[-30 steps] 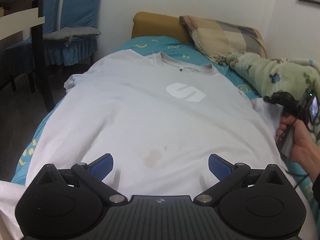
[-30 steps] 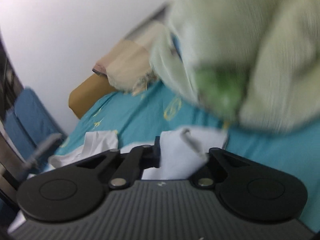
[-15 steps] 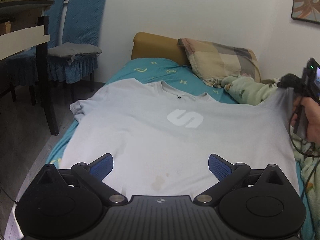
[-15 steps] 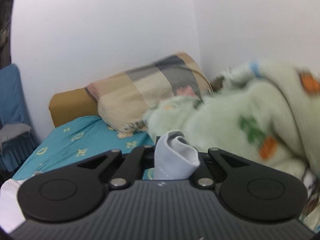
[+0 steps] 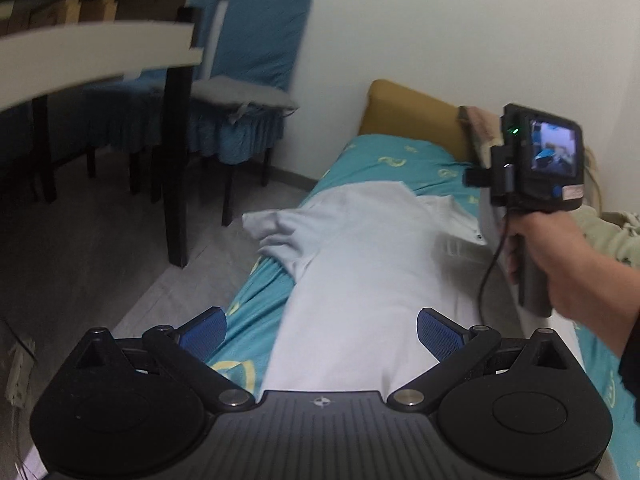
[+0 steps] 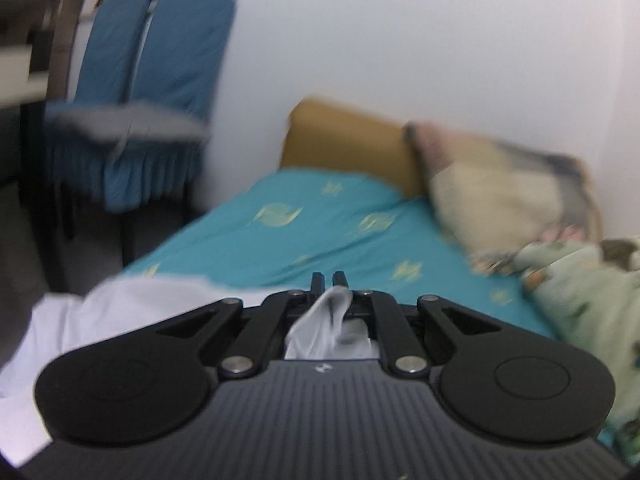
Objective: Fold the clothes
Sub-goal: 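Lift the sleeve with the right gripper and lay it across the shirt, then open the right gripper and move it away from the shirt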
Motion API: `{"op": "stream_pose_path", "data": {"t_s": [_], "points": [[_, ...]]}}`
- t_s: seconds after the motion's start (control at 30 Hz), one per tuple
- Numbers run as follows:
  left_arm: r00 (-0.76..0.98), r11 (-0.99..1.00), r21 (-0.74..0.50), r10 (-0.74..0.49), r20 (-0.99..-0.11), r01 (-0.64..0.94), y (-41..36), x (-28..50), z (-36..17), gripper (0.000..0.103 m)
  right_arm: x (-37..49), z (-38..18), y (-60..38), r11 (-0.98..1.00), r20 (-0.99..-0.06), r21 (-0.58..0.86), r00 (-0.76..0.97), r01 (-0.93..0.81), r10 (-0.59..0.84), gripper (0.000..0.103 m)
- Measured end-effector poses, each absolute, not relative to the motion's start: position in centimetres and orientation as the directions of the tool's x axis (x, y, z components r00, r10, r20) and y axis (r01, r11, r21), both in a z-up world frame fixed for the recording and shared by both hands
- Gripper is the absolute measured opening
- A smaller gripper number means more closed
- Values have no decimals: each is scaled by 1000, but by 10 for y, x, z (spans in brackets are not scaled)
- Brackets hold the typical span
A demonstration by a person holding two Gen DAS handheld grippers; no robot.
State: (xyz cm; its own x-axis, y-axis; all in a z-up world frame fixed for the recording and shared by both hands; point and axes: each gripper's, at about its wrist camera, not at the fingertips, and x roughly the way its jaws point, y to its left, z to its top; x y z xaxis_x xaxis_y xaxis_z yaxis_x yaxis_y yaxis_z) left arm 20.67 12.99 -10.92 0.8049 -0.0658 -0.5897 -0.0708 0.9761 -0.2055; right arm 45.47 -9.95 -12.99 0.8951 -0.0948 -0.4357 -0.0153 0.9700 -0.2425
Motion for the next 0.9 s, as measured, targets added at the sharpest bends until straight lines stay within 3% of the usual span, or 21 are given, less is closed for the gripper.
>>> {"op": "stream_pose_path", "data": {"t_s": [0.03, 0.07, 0.1, 0.17, 0.2, 0.43, 0.9], "points": [[801, 975, -209, -68, -594, -72, 131, 210, -113, 102, 460, -139, -97, 975, -464, -222, 882, -19, -88, 10], [798, 975, -212, -71, -599, -73, 133, 212, -116, 102, 465, -147, -95, 981, -491, -195, 867, -20, -80, 28], [794, 974, -216, -74, -604, -74, 135, 215, -120, 102, 467, -152, -99, 988, -509, -151, 858, -15, -64, 59], [786, 972, -222, -79, -613, -76, 138, 221, -127, 102, 460, -154, -106, 998, -489, -57, 872, -5, -24, 96], [783, 971, -226, -82, -617, -77, 139, 224, -131, 102, 454, -152, -109, 999, -476, -34, 879, -3, -14, 100], [793, 972, -228, -90, -602, -62, 134, 223, -128, 102, 383, -103, -130, 999, -431, 12, 901, -49, 50, 101], [814, 986, -130, -158, -560, 102, 88, 139, -88, 102, 105, -21, -187, 991, -395, 137, 917, -4, 59, 101]]}}
